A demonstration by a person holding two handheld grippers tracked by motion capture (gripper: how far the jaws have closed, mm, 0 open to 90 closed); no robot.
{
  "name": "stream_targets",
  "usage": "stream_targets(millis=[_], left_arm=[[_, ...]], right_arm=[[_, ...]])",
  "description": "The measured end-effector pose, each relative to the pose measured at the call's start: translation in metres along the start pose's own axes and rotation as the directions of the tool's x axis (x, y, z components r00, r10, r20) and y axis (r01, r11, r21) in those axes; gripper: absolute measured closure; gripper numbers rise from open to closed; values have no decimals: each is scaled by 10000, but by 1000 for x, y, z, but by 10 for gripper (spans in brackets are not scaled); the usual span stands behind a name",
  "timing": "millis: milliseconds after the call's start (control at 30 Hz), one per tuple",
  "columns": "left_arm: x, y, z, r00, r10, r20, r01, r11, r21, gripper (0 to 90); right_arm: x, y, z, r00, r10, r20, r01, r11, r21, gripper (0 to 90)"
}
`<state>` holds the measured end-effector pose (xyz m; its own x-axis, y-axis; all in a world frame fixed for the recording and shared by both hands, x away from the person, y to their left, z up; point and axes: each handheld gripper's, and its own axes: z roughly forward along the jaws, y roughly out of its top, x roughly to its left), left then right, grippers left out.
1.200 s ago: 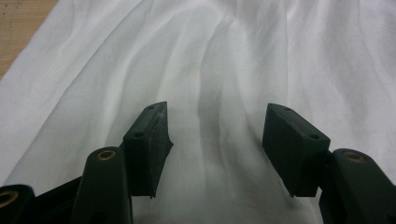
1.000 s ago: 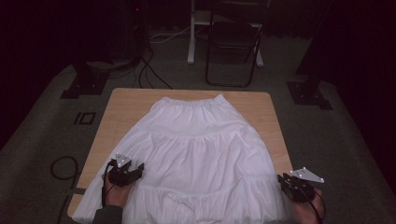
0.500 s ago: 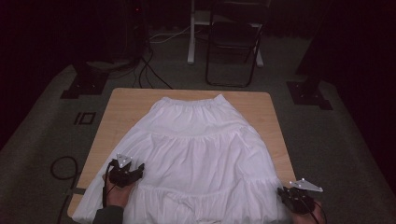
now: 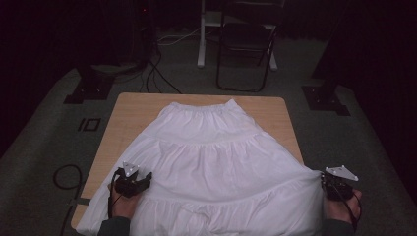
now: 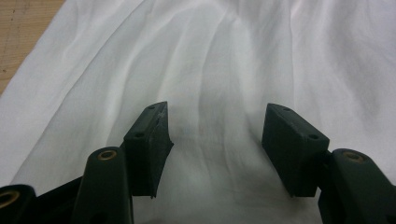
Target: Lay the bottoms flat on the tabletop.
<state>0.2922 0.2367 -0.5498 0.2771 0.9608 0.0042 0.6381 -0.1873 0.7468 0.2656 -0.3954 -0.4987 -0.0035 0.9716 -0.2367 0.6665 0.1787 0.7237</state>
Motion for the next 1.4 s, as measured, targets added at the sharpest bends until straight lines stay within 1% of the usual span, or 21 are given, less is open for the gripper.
stream_targets(millis=[67,133,167,233,300,400,433,467,533,600,633,700,800,867,900,1000,1067,1133,1233,1300,1400], left_arm=[[0,0,0,10000,1,5,-1,10000,1,415],[0,0,0,10000,1,4,-1,10000,0,415],[0,0,0,10000,3,2,-3,10000,3,415],[0,0,0,10000,7,0,-7,10000,4,415],[0,0,0,10000,31,-1,-31,10000,8,415],[0,0,0,10000,33,-5,-33,10000,13,413],[0,0,0,10000,31,-5,-31,10000,12,413],[0,0,0,10000,37,-3,-37,10000,15,413],[0,0,0,10000,36,3,-36,10000,17,412],[0,0,0,10000,9,18,-9,10000,9,411],[0,0,0,10000,-31,31,31,10000,-9,410],[1,0,0,10000,-65,70,65,10000,-11,410],[2,0,-1,9999,-64,124,64,10000,-17,411],[2,-1,-2,9998,170,87,-170,9998,33,440],[3,0,-3,9998,192,106,-193,9998,106,444],[6,2,-9,9997,249,87,-250,9996,115,447],[10,4,-16,9995,295,82,-296,9995,74,448],[17,7,-25,9993,323,166,-324,9995,45,448],[30,8,-40,9994,350,-18,-350,9994,-7,462],[41,7,-51,9998,176,-137,-177,9998,-71,477],[59,0,-64,9988,-34,-495,35,10000,17,504]], right_arm=[[0,2,6,10000,-9,-25,9,9999,126,898],[4,0,9,9999,-7,-173,10,9998,205,884],[7,0,9,9996,46,-275,-41,9999,148,843],[10,-1,8,9975,302,-642,-304,9995,-29,788],[14,0,5,9930,509,-1064,-540,9982,-267,749],[24,4,2,9870,519,-1520,-611,9965,-562,687],[28,5,1,9837,538,-1713,-657,9958,-645,672],[32,5,0,9783,571,-1990,-731,9946,-739,659],[43,4,2,9641,601,-2585,-847,9928,-851,636],[56,1,7,9549,402,-2941,-696,9935,-904,617],[62,-1,10,9485,312,-3153,-627,9940,-902,612],[73,-4,17,9402,116,-3405,-372,9969,-686,605],[85,-7,24,9305,-299,-3650,126,9987,-497,598],[89,-9,28,9290,-412,-3678,295,9989,-375,595],[90,-11,30,9280,-437,-3701,344,9989,-319,595],[89,-12,31,9249,-283,-3792,157,9992,-362,587],[88,-14,32,9225,-220,-3854,43,9989,-469,580],[86,-16,33,9187,-99,-3949,-123,9985,-535,579],[86,-17,33,9195,-127,-3929,-124,9980,-614,577],[86,-18,33,9187,-129,-3948,-148,9976,-670,575],[86,-18,33,9178,-93,-3969,-189,9976,-672,574]])
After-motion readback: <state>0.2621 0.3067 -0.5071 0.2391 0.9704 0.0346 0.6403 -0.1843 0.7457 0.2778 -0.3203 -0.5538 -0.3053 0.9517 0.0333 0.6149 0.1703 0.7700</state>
